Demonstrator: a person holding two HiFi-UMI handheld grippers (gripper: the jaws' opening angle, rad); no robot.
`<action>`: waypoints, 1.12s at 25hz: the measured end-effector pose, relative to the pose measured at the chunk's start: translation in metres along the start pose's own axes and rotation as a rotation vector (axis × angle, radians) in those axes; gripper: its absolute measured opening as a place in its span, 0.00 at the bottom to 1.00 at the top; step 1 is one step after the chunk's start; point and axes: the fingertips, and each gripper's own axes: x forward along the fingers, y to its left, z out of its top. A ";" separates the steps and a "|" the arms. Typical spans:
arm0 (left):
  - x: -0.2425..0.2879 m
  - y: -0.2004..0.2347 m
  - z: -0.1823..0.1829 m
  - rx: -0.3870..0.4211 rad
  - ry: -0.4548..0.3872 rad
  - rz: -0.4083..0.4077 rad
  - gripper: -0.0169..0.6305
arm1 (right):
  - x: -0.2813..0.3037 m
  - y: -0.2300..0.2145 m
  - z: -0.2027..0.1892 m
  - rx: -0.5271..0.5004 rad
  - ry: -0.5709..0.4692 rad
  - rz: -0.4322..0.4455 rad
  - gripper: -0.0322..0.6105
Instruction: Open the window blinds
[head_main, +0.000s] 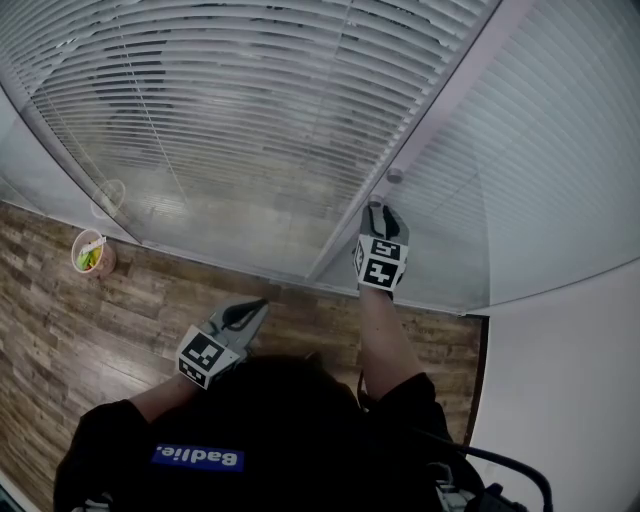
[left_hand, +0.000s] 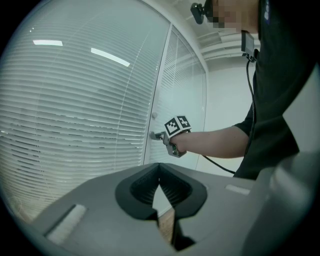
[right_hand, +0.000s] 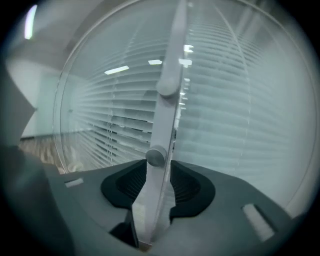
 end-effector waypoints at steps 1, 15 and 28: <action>0.000 0.000 0.000 0.000 0.001 0.001 0.03 | 0.001 -0.003 -0.003 0.088 -0.003 0.017 0.30; -0.004 0.005 -0.001 -0.001 0.005 0.019 0.03 | 0.002 -0.003 0.013 0.285 -0.057 0.017 0.25; -0.003 0.006 -0.001 0.000 0.001 0.014 0.03 | 0.003 0.009 0.012 -0.219 0.025 -0.080 0.24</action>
